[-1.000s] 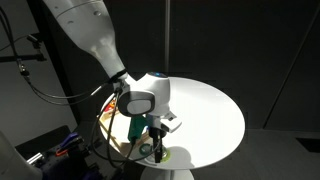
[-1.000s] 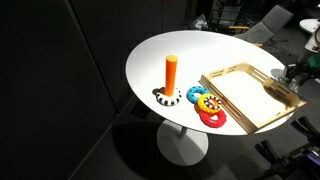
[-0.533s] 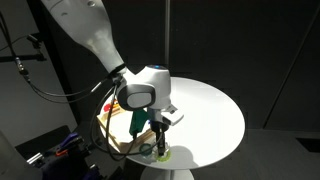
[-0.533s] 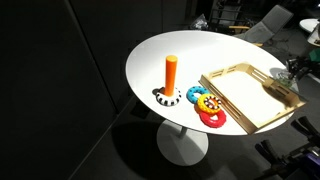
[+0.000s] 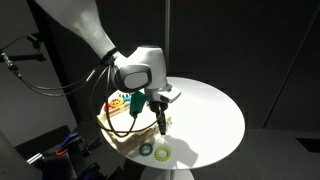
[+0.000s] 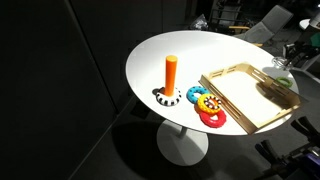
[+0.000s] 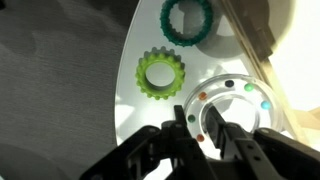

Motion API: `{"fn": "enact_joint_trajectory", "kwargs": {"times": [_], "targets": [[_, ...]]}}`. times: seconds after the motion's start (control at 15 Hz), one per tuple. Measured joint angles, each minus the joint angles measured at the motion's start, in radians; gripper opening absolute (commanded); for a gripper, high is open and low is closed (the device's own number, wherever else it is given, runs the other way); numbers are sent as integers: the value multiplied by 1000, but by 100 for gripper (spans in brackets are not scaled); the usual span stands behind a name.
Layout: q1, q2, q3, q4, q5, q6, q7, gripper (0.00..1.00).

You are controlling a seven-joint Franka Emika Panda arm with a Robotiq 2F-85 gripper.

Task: Pick up the clear ring and put it in the tray

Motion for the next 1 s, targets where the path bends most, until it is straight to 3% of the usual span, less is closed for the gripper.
{"fn": "enact_joint_trajectory", "kwargs": {"times": [0.73,1.0], "targets": [[72,-15,143,-13,-1,-62,23,8],[96,4,160,-41,-33,-56,44,8]]}}
